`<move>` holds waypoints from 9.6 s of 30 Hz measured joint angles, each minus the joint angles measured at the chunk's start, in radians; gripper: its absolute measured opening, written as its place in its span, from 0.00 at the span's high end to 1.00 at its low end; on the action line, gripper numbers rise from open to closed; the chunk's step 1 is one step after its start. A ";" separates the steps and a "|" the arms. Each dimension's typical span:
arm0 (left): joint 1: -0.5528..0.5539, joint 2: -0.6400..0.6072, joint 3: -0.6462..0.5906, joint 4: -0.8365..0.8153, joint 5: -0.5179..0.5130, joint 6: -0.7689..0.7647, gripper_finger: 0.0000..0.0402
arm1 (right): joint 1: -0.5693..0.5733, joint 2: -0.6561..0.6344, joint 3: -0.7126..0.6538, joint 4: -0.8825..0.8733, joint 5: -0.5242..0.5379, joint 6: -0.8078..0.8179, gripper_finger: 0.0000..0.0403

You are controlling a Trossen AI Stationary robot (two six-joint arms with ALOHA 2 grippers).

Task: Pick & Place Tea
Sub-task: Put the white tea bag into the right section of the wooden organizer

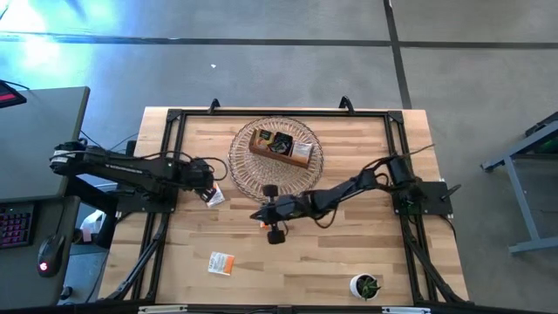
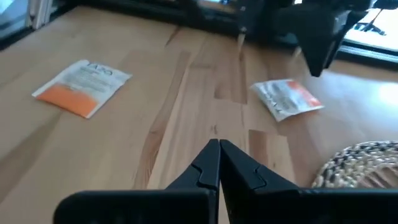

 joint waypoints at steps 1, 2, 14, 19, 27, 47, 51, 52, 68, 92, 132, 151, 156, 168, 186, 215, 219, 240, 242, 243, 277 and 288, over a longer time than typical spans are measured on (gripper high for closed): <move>-0.001 0.016 -0.008 0.010 -0.008 -0.018 0.66 | 0.000 0.006 0.016 -0.021 -0.003 0.000 0.99; -0.002 0.033 -0.017 0.024 -0.015 -0.039 0.66 | -0.001 0.006 0.025 -0.047 -0.003 -0.001 0.99; -0.001 0.169 -0.055 0.219 0.174 -0.168 0.66 | 0.000 0.006 0.038 -0.099 0.001 -0.014 0.99; -0.045 0.168 -0.020 0.223 0.266 -0.282 0.66 | -0.002 0.006 0.038 -0.108 0.002 -0.017 0.98; -0.209 0.175 0.041 0.408 0.310 -0.383 0.66 | -0.007 0.006 0.038 -0.112 0.043 -0.066 0.98; -0.229 0.221 0.110 0.354 0.210 0.740 0.66 | 0.002 0.006 0.038 -0.113 -0.027 -0.116 0.99; -0.216 0.276 0.110 0.279 0.236 0.783 0.66 | -0.001 0.006 0.038 -0.113 -0.023 -0.116 0.98; -0.217 0.293 0.109 0.264 0.217 0.793 0.66 | -0.001 0.006 0.038 -0.113 -0.023 -0.116 0.97; -0.218 0.479 0.114 0.516 0.217 -0.140 0.66 | 0.000 0.006 0.038 -0.122 -0.025 -0.116 0.97; -0.219 0.371 0.268 0.495 0.389 0.096 0.66 | 0.001 0.005 0.038 -0.152 -0.080 0.095 0.79; -0.217 0.647 0.272 0.654 0.479 0.217 0.70 | 0.042 0.089 0.040 -0.237 0.127 0.021 0.72; -0.231 0.616 0.272 0.583 0.289 0.214 1.00 | 0.037 -0.091 0.036 -0.368 0.186 0.183 0.75; -0.279 0.569 0.286 0.564 0.084 0.215 1.00 | 0.017 -0.191 0.036 -0.469 0.142 0.339 0.75; -0.461 0.522 0.370 0.541 -0.498 0.358 1.00 | -0.100 -0.348 0.036 -0.590 -0.082 0.403 0.75; -0.493 0.521 0.398 0.575 -0.582 0.423 1.00 | -0.184 -0.321 0.038 -0.583 -0.264 0.453 0.75; -0.445 0.521 0.398 0.657 -0.538 0.581 0.93 | -0.168 -0.321 0.038 -0.558 -0.230 0.382 0.98; -0.391 0.521 0.398 0.677 -0.451 0.578 0.83 | -0.149 -0.321 0.038 -0.579 -0.205 0.382 0.98; -0.325 0.508 0.398 0.659 -0.457 0.545 0.69 | -0.273 -0.368 0.153 -1.034 0.157 0.092 0.99; -0.302 0.508 0.398 0.653 -0.438 0.524 0.69 | -0.325 -0.367 0.198 -1.109 0.192 0.052 0.99; -0.292 0.508 0.398 0.651 -0.433 0.509 0.69 | -0.355 -0.362 0.214 -1.135 0.189 0.048 0.99; -0.198 0.510 0.376 0.600 -0.317 0.476 0.69 | -0.550 -0.205 0.244 -1.220 0.088 -0.046 0.73; -0.198 0.510 0.376 0.593 -0.304 0.476 0.69 | -0.545 -0.206 0.447 -1.353 0.232 -0.060 0.69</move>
